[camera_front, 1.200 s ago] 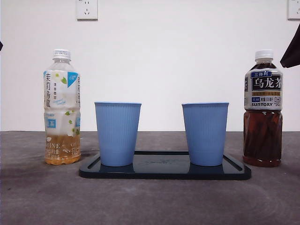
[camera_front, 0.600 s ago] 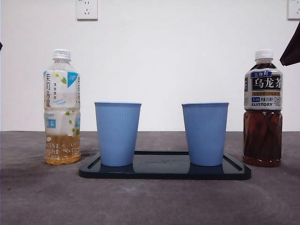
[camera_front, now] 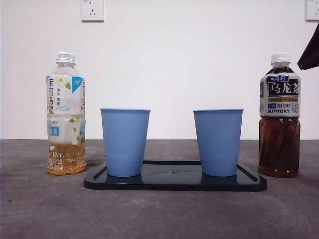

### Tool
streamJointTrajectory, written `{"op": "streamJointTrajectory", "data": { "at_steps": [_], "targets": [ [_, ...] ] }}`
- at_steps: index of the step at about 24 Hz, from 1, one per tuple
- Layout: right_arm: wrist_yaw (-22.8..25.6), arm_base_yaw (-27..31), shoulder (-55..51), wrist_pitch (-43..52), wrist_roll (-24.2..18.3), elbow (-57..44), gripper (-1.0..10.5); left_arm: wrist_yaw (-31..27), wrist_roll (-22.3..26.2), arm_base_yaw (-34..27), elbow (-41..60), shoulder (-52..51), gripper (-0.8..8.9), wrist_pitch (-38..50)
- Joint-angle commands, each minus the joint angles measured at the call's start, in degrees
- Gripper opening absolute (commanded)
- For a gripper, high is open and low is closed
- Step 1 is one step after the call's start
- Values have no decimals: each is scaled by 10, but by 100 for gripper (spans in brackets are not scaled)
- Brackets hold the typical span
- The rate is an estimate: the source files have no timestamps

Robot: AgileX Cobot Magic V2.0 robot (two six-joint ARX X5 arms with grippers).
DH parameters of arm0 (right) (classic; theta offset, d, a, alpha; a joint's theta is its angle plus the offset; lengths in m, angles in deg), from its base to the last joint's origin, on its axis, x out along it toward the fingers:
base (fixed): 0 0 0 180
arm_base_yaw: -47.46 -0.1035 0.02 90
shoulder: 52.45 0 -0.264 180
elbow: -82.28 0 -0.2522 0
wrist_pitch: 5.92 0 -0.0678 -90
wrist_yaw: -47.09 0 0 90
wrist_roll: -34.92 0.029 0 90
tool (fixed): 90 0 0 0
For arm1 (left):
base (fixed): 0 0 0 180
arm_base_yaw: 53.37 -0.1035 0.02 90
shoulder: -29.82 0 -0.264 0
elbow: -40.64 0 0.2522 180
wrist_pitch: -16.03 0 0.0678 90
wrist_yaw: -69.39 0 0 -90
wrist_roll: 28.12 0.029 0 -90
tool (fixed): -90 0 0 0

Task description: Pour the drink into the cup

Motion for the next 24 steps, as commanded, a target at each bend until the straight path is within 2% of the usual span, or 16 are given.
{"op": "streamJointTrajectory", "data": {
  "at_steps": [1,6,12,17,24],
  "targets": [
    [0,-5,1,6,5,8,8,-25,12,-29,54,-42,8,23],
    [0,-5,1,6,5,8,8,-31,12,-45,160,-118,8,9],
    [0,-5,1,6,5,8,8,-31,12,-45,223,-145,7,-7],
    [0,-5,1,6,5,8,8,-32,13,-45,234,-154,7,-44],
    [0,-5,1,6,5,8,8,-32,9,-45,234,-154,8,-43]
  ]
}}
